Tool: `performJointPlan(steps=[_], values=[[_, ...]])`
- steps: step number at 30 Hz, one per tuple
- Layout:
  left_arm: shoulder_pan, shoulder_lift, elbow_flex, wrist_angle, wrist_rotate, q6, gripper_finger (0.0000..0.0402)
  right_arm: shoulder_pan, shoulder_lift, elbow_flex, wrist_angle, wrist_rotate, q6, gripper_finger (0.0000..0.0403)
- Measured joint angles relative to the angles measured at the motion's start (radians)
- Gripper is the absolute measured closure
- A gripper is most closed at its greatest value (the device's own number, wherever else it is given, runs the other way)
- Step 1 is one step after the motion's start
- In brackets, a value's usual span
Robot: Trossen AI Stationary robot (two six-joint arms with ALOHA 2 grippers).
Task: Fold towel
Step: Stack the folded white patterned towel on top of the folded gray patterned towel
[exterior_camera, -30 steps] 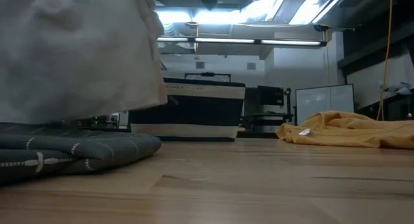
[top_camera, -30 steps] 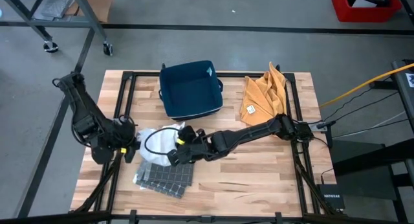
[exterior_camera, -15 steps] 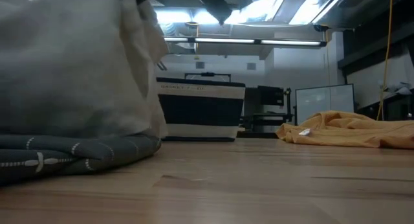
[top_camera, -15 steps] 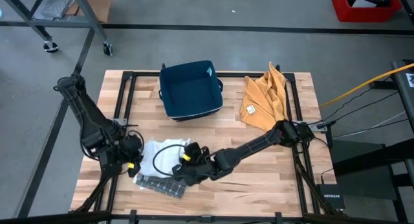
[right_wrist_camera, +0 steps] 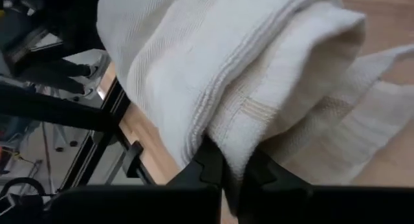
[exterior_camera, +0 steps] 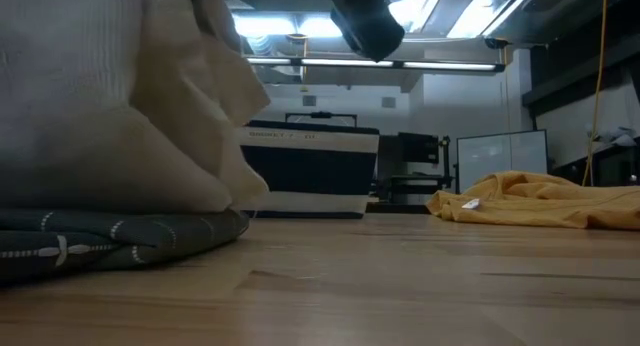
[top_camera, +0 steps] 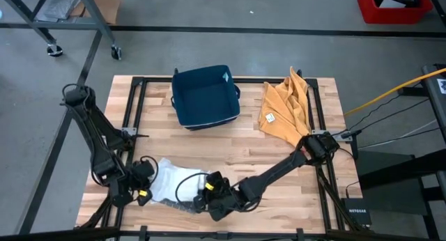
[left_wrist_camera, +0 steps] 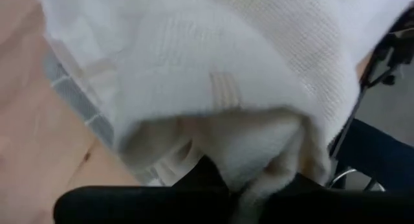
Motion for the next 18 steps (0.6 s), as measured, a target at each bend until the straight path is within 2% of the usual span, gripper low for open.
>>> performJointPlan(steps=[9, 14, 18], values=[[-0.012, 0.062, 0.0, 0.02, 0.029, -0.069, 0.0391, 0.01, 0.046, -0.013, 0.079, -0.063, 0.006, 0.0383], [-0.012, 0.076, 0.0, 0.012, 0.041, -0.048, 0.0349, 0.009, 0.085, -0.013, 0.124, -0.137, 0.002, 0.0379], [-0.012, 0.076, 0.0, -0.002, 0.082, -0.036, 0.03, 0.002, 0.094, -0.013, 0.111, -0.228, -0.002, 0.0351]])
